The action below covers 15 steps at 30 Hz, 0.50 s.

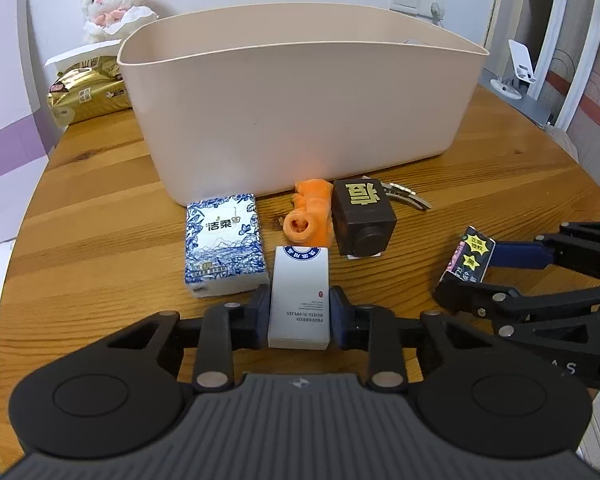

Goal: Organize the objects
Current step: 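Grasp the white box with the left tool while the right tool grasps the black star box, then carry both boxes over the basket and open both tools to drop them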

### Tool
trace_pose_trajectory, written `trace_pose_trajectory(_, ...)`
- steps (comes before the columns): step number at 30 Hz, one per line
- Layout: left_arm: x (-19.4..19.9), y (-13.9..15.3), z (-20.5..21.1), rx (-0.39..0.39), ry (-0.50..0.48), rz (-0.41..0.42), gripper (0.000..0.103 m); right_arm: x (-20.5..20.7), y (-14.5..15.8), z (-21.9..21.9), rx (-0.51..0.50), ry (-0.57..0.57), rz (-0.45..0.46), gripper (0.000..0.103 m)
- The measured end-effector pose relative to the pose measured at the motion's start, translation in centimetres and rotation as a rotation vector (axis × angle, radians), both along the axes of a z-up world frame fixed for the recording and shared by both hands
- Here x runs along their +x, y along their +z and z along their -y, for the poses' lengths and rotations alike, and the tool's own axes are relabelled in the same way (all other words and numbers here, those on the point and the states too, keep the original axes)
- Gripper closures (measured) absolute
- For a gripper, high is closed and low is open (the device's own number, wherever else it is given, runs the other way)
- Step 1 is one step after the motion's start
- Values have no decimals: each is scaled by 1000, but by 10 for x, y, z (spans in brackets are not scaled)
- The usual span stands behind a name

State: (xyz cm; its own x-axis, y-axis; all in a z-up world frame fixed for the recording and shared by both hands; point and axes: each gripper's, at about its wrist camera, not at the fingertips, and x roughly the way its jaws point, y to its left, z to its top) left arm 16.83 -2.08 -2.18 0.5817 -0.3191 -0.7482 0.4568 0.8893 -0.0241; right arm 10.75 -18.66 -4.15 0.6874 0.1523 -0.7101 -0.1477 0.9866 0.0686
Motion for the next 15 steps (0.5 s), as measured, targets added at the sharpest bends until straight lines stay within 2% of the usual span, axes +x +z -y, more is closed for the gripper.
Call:
trace_pose_trajectory(6, -12, 3, 0, 7, 14, 3, 70, -9, 3, 6, 10, -6, 13, 58)
trace_pose_trajectory(15, -37, 25, -7, 9, 60, 70, 70, -26, 25, 18, 20, 0, 85, 58)
